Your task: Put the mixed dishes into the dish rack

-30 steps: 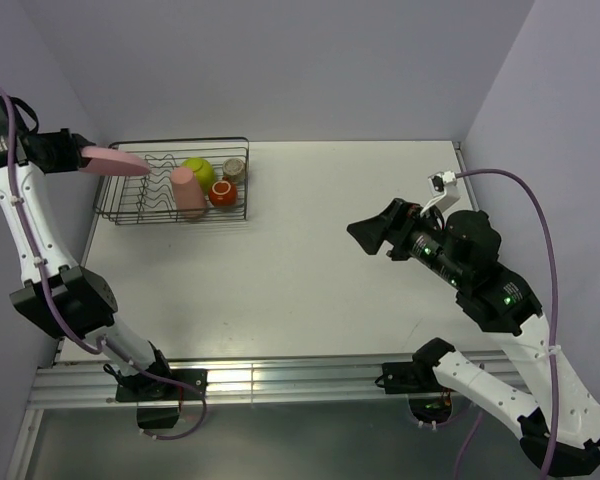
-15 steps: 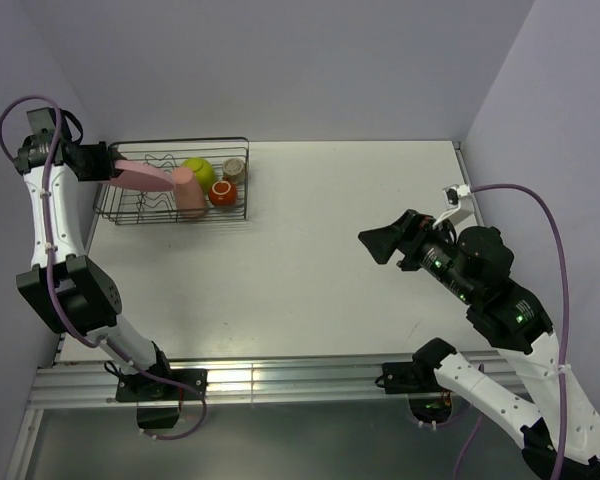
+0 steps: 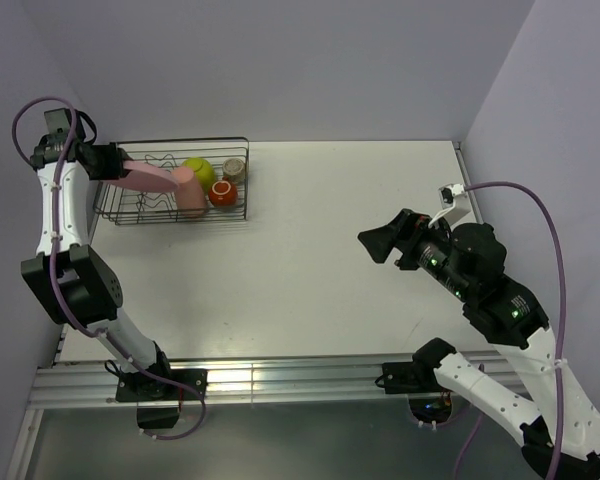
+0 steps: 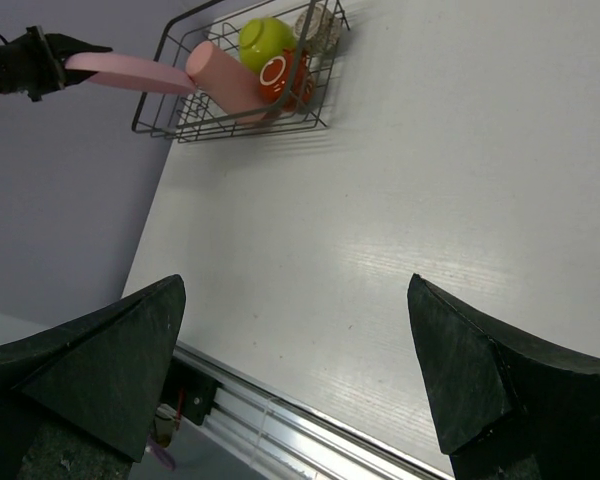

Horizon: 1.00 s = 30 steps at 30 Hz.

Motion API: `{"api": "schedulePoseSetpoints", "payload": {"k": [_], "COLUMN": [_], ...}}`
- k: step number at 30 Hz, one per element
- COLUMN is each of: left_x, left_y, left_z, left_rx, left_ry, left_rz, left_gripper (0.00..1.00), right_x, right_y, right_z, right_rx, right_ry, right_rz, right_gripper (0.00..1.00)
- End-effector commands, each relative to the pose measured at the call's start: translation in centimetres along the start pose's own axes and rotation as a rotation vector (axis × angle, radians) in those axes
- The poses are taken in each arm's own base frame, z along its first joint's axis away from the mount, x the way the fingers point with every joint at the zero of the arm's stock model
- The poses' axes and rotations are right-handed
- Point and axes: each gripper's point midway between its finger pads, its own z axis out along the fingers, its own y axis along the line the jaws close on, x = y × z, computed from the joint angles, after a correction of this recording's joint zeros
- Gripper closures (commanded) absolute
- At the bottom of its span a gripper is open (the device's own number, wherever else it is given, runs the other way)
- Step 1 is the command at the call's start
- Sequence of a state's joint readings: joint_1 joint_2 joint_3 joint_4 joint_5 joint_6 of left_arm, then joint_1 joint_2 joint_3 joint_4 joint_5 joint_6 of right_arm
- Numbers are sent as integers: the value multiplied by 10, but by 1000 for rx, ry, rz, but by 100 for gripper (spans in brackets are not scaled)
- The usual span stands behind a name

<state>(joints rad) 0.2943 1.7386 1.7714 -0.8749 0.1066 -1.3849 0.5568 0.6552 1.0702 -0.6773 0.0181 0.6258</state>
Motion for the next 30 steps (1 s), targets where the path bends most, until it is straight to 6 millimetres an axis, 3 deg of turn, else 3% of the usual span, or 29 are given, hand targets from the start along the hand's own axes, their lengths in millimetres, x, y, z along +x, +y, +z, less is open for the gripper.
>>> {"api": "schedulePoseSetpoints", "payload": {"k": [1,11,23,30], "left_x": [-4,-9,6,6], "left_y": [-11,-6,5,24], "left_z": [-3,-7,12,15], "left_rx": [53,33,-36,-92], "left_ry": [-37,-89,-106,-118], "left_rz": [-15,-39,-18,-20], "left_gripper": [100,100,100,100], "right_x": [-1,0,-1,-2], "right_y": [-3,-2,-4,-6], "right_z": [6,14,23,25], "right_rx": [18,17,34,45], "right_ry": [-2,20,34,35], "right_rz": [-33,-56,-99,-119], "right_gripper": [0,0,0,0]}}
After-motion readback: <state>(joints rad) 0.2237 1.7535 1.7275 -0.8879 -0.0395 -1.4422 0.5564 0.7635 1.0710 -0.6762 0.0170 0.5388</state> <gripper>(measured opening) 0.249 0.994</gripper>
